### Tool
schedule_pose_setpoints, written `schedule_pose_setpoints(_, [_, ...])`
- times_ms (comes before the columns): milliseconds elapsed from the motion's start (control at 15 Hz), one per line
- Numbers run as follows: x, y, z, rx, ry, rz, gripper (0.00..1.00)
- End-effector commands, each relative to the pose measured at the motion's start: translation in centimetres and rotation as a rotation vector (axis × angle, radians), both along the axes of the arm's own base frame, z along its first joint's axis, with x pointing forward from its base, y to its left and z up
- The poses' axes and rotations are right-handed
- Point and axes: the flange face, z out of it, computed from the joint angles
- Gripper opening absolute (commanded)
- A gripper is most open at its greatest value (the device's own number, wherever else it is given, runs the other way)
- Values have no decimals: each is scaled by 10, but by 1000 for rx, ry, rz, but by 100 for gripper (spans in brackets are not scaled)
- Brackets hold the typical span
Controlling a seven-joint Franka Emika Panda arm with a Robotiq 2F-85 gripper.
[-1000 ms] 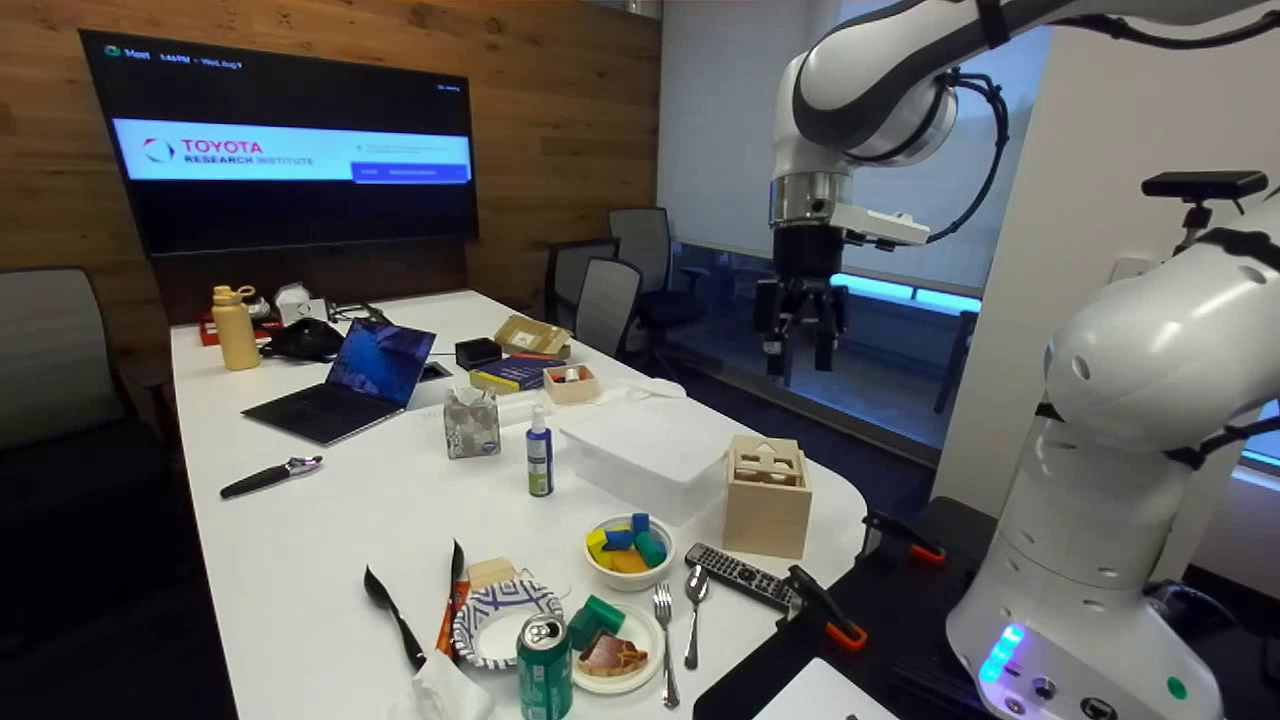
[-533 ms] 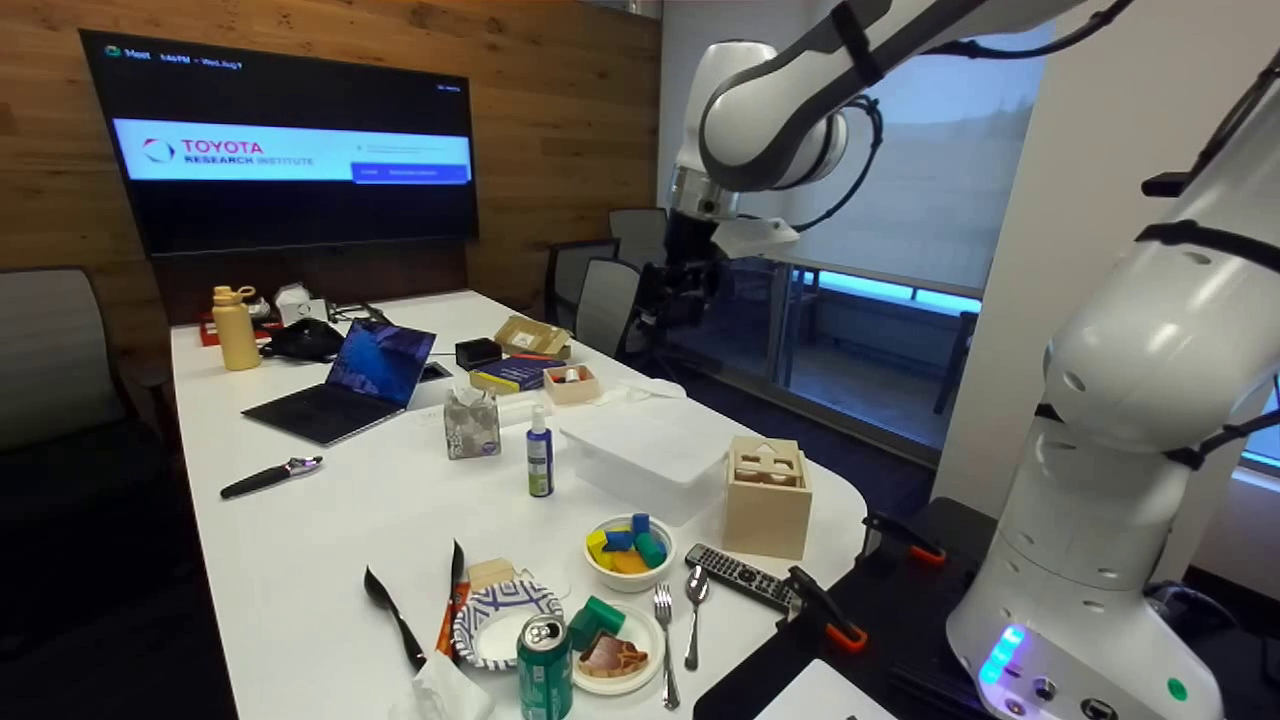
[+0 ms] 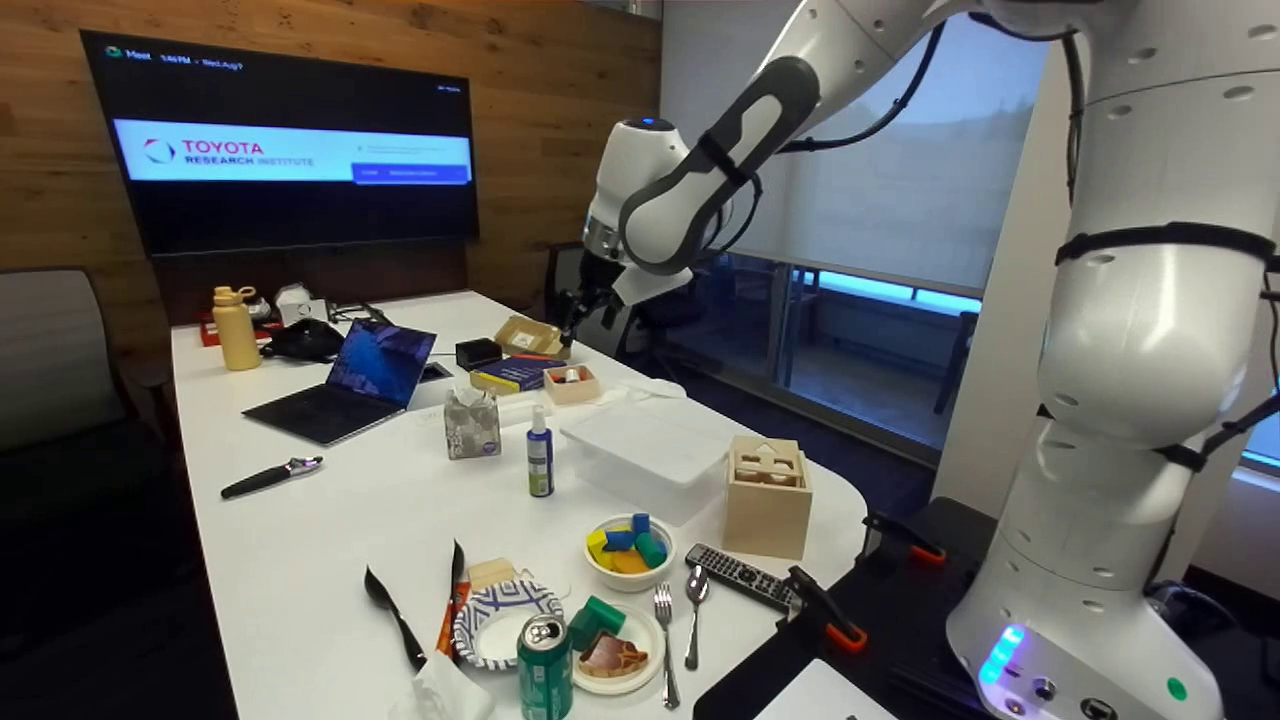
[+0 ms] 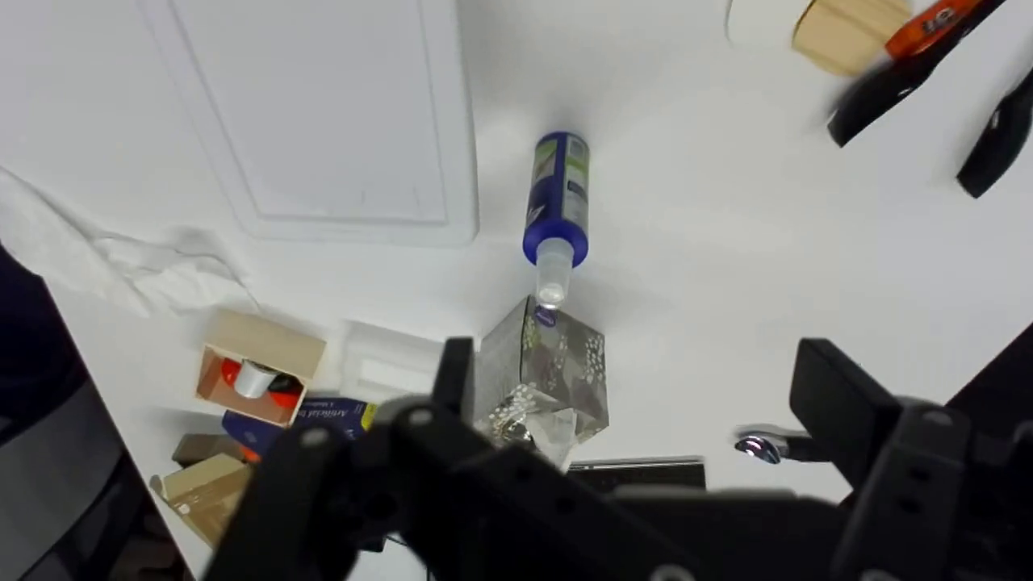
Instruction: Move the blue bottle forwards.
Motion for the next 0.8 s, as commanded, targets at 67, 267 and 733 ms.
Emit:
schedule_pose_setpoints(67, [86,8,-51,-4,-10,-11,100])
schedule_pose_setpoints(267, [120,20,-88,-4,3,-18,100])
schedule_pose_setpoints(733, [158,24,-136,-8,-11,-103,100])
